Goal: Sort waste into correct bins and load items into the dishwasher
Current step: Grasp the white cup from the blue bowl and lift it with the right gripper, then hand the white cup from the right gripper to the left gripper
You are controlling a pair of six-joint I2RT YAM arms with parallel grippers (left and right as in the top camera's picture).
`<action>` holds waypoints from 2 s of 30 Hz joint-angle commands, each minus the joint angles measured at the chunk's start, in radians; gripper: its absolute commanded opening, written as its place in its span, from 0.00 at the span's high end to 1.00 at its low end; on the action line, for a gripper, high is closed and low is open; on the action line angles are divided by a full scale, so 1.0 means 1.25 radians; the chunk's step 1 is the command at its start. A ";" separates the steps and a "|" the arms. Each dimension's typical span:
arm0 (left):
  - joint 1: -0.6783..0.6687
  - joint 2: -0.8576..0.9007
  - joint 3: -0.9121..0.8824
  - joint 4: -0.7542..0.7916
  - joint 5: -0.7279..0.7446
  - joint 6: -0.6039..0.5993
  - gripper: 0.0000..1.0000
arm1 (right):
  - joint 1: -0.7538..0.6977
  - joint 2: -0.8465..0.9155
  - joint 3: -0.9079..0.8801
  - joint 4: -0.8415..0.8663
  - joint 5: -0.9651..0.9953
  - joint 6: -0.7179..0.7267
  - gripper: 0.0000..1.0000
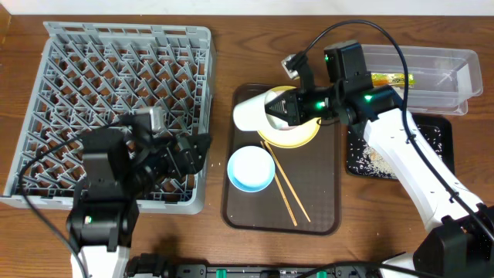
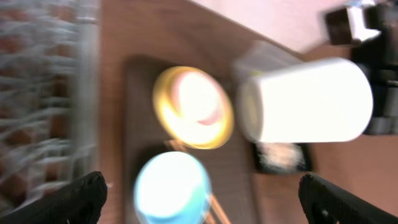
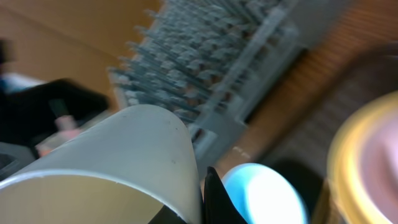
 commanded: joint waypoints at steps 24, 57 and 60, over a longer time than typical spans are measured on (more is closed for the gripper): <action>-0.081 0.146 0.012 0.505 0.530 -0.112 0.00 | 0.017 0.004 0.001 0.188 -0.391 0.104 0.99; -0.111 0.146 0.012 0.535 0.462 -0.111 0.17 | 0.078 0.004 0.001 0.241 -0.390 0.164 0.99; -0.111 0.146 0.012 0.535 0.462 -0.111 0.22 | 0.078 0.004 0.001 0.241 -0.390 0.164 0.99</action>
